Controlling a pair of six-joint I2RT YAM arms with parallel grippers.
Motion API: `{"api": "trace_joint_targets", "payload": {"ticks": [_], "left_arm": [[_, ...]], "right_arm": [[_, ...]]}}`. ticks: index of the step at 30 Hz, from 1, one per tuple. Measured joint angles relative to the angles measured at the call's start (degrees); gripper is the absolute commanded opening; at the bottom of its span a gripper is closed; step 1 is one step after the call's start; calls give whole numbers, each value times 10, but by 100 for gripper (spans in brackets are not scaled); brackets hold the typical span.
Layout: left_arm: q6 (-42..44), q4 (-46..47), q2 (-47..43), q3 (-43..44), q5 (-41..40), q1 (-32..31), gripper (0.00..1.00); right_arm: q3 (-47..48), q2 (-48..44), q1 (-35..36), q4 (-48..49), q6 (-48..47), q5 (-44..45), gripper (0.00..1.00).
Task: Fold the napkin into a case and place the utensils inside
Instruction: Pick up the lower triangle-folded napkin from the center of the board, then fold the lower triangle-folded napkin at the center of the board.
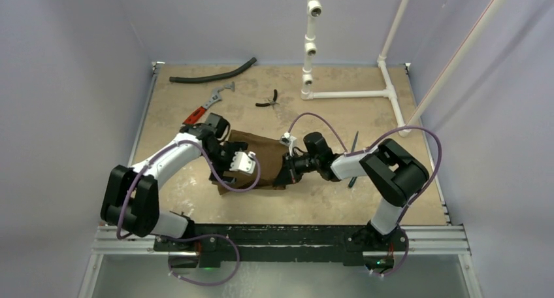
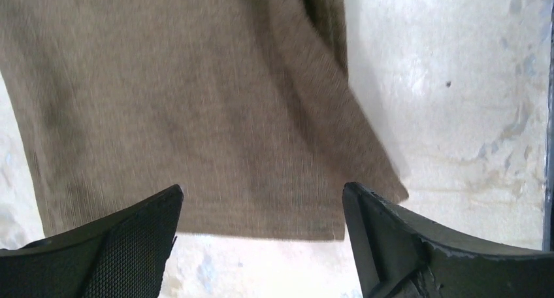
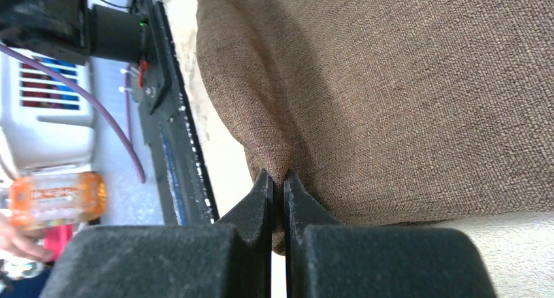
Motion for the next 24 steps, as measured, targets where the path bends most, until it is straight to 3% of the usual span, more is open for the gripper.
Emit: {"api": "trace_joint_targets", "payload": {"ticks": [7,20,22,24], "left_arm": [[-49,57,53,-4,1,-85,95],[-133,79,123,9,-15,-136,98],[-144,93,125,10,-23,-138,89],[-160,111,128,10,-32,-140,67]], "right_arm": [[19,40,-21,32,78,-40,0],[20,53,-82,109,211,-50,0],[20,56,-83,116,224,-50,0],[20,61,-84,129,234,-50,6]]}}
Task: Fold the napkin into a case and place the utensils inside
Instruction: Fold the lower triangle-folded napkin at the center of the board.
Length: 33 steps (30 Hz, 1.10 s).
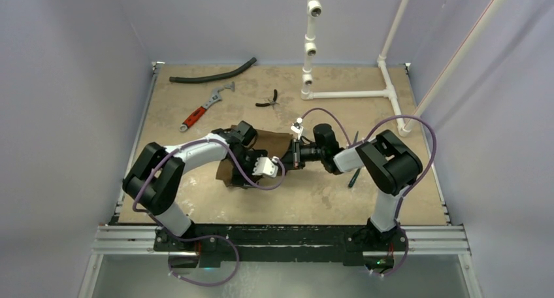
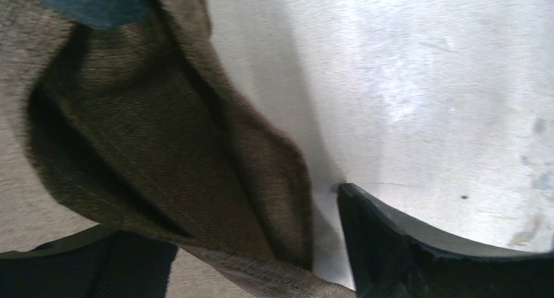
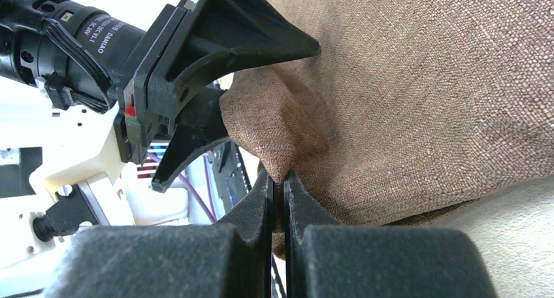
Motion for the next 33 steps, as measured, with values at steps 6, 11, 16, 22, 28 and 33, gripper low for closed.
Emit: {"api": "trace_joint_targets", "payload": {"ticks": [6,11,16,22,28,33], "left_arm": [[-68,60,7,0,-41,-3,12],[-102,66,18,12,-54,-3,0],[-92,27,42,44,-30,4,0],[-51,-68,104,114,48,44,0],[-17,-169,153,158,99,71,0],[16,-267,196,182,128,89,0]], "right_arm": [[4,-6,-2,-35,-33,4,32],[15,-53,-2,-125,-119,35,51],[18,-156,-2,-176,-231,115,76],[9,-267,-2,-184,-410,163,81],[-20,-289,67,-181,-507,157,81],[-65,-264,89,-132,-499,156,81]]}}
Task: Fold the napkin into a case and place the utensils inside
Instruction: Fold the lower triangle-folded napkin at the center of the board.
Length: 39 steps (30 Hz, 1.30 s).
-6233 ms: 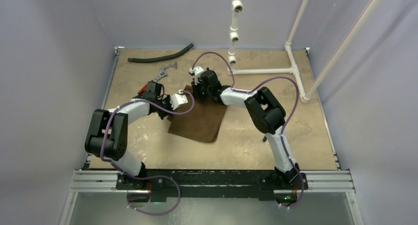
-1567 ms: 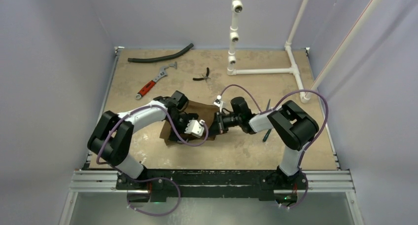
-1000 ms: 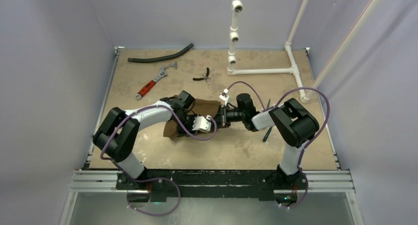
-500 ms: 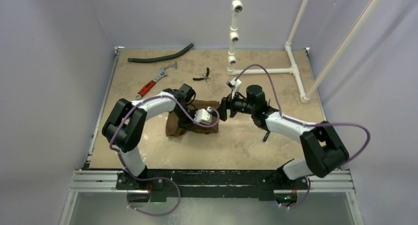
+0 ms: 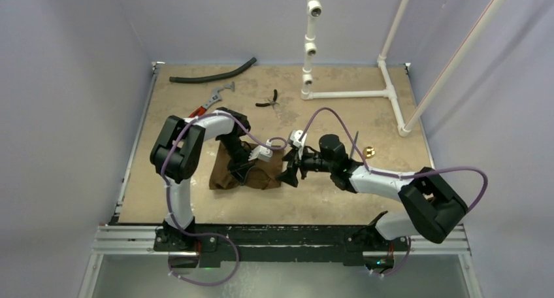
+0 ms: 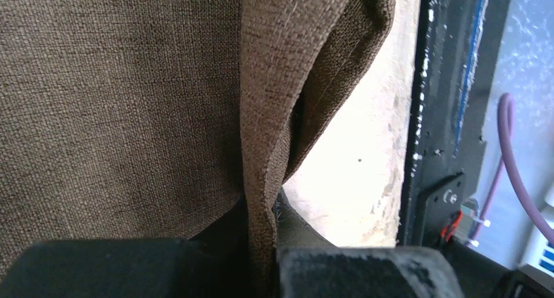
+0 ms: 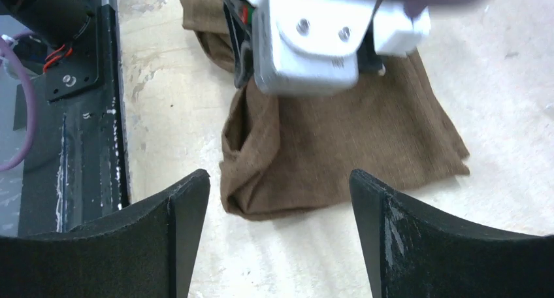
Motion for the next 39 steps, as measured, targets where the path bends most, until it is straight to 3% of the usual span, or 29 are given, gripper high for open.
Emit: {"api": "trace_joint_targets", "payload": {"ticks": [11,18,26,31,39], "left_arm": [[30,-61,24,7,-7,9,0],[30,-64,24,8,-9,11,0],[39,-66,24,10,-16,11,0],[44,-69,24,12,-21,11,0],[57,-64,9,4,-35,11,0]], "right_arm": [[-82,41,60,183,73,-9,78],[-118,132,110,329,101,20,74],[-117,231,120,482,111,58,70],[-109,277,120,513,120,81,67],[-128,241,120,524,136,136,72]]}}
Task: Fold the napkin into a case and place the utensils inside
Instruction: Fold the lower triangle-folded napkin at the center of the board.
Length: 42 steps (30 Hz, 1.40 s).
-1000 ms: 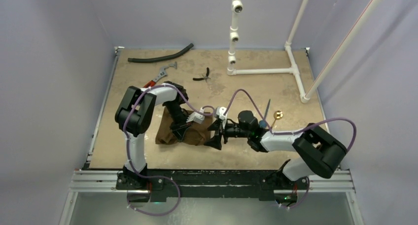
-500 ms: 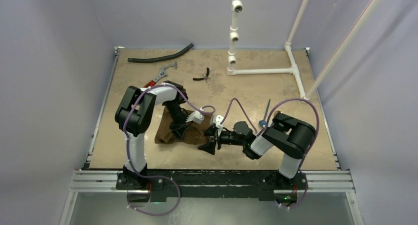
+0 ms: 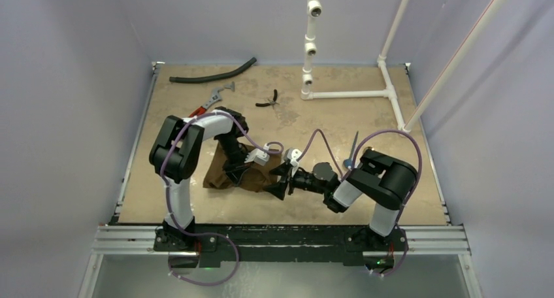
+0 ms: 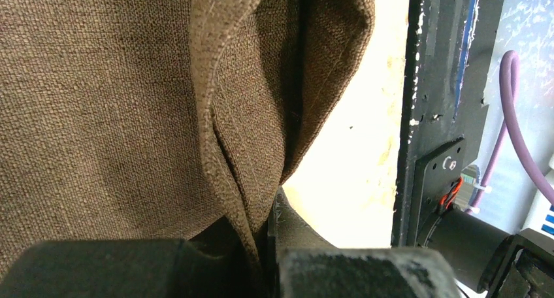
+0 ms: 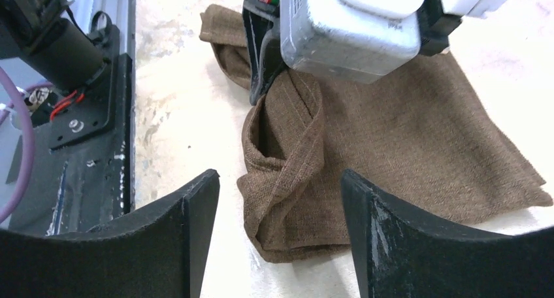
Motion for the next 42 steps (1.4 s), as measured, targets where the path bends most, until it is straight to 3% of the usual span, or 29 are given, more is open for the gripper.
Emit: {"api": "trace_joint_targets", "payload": {"ticks": [9,12,15,18,19,20,24,25,29,34,42], "left_arm": [[2,3,-10,-2,-11,0,0],[2,2,-10,-2,-12,0,0],[2,3,-10,-2,-12,0,0],[1,3,-10,-2,-13,0,0],[1,3,-10,-2,-13,0,8],[1,3,-10,-2,-13,0,19],[-10,4,-11,0,-13,0,47],[-14,3,-14,1,-13,0,59],[-25,17,-54,8,-12,4,85],[-35,58,-122,6,-18,6,91],[-69,170,-184,-79,-80,-11,94]], "right_arm": [[24,47,4,19,4,-34,74],[37,70,10,19,1,-45,69],[38,80,15,19,-1,-45,51],[40,84,17,20,5,-41,17],[42,87,18,21,10,-38,5],[45,91,19,20,17,-35,0],[49,110,19,24,60,-28,0],[47,115,19,24,72,-26,0],[22,119,19,37,121,-10,0],[9,127,3,56,197,0,0],[3,136,-36,67,301,-12,0]]}}
